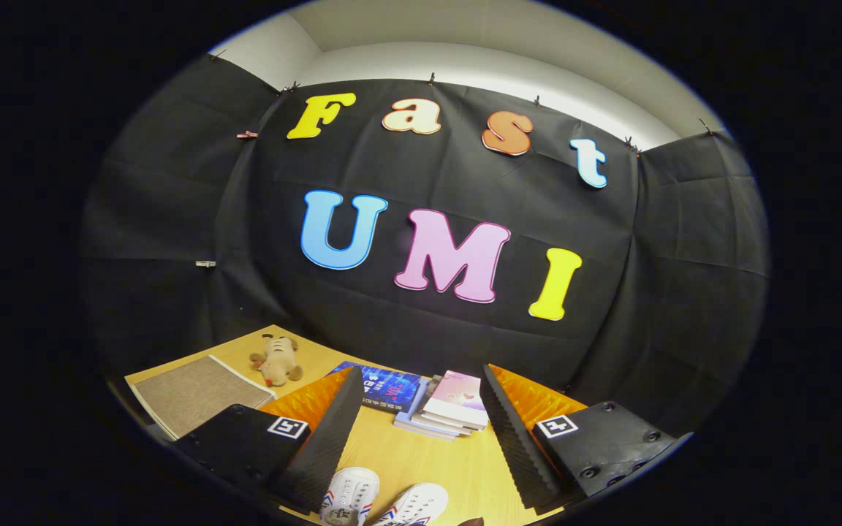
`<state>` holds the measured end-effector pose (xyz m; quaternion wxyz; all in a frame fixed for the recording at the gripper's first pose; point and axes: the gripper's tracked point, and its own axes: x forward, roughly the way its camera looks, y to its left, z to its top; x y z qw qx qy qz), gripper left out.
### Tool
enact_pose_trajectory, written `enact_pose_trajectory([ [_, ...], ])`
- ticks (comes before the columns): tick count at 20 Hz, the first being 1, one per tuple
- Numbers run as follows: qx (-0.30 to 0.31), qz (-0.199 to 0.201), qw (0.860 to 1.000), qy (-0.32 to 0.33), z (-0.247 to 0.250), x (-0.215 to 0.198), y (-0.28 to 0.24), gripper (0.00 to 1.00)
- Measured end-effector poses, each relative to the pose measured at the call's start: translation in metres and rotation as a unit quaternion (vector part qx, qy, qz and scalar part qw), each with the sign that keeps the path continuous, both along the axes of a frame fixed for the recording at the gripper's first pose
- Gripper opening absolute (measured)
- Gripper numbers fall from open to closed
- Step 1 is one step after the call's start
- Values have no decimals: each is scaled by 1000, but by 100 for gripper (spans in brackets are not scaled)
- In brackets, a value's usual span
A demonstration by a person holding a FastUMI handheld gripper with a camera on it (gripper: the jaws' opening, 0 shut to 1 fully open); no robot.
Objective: Open the storage box then place both shoes into the box .Put the left shoe in first, then the right shoe, with the right side of both shoes facing outward in a uniform manner.
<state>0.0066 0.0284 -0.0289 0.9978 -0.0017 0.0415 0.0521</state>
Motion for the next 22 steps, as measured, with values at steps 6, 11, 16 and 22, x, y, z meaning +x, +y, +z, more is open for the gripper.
enact_pose_trajectory([
  [6, 90, 131, 987, 32, -10, 7, 62, 97],
  [11, 198, 259, 941, 91, -32, 5, 120, 98],
  [16, 335, 388, 837, 190, -65, -18, 177, 98],
  [22, 465, 437, 689, 343, -133, -37, 219, 98],
])
